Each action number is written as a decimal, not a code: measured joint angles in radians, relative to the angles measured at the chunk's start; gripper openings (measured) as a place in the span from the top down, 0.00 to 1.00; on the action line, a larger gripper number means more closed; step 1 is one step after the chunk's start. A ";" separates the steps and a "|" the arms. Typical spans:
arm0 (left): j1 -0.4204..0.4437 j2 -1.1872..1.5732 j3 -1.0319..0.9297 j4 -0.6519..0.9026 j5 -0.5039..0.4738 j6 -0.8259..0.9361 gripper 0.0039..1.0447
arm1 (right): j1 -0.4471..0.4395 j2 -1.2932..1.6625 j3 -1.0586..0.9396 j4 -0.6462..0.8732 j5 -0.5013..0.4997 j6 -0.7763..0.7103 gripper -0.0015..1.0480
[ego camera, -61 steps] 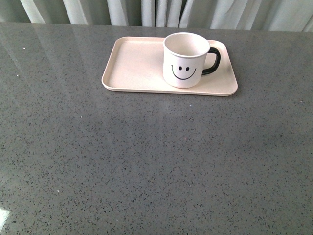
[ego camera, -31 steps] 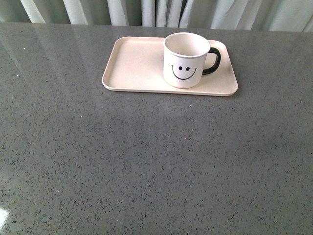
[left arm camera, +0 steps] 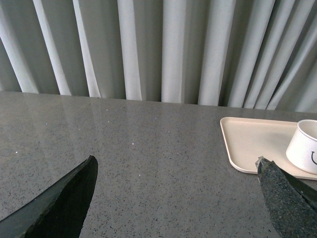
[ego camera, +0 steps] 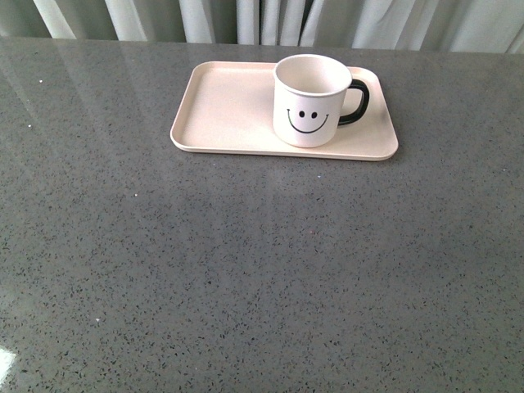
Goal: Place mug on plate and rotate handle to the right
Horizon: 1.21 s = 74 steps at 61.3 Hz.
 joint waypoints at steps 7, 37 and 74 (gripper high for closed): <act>0.000 0.000 0.000 0.000 0.000 0.000 0.09 | 0.000 -0.048 0.000 -0.052 0.000 0.000 0.98; 0.000 0.000 0.000 0.000 0.000 0.000 0.09 | 0.000 -0.187 0.000 -0.192 0.000 0.000 0.79; 0.000 0.000 0.000 0.000 0.000 0.000 0.09 | 0.000 -0.188 0.000 -0.192 0.000 0.000 0.09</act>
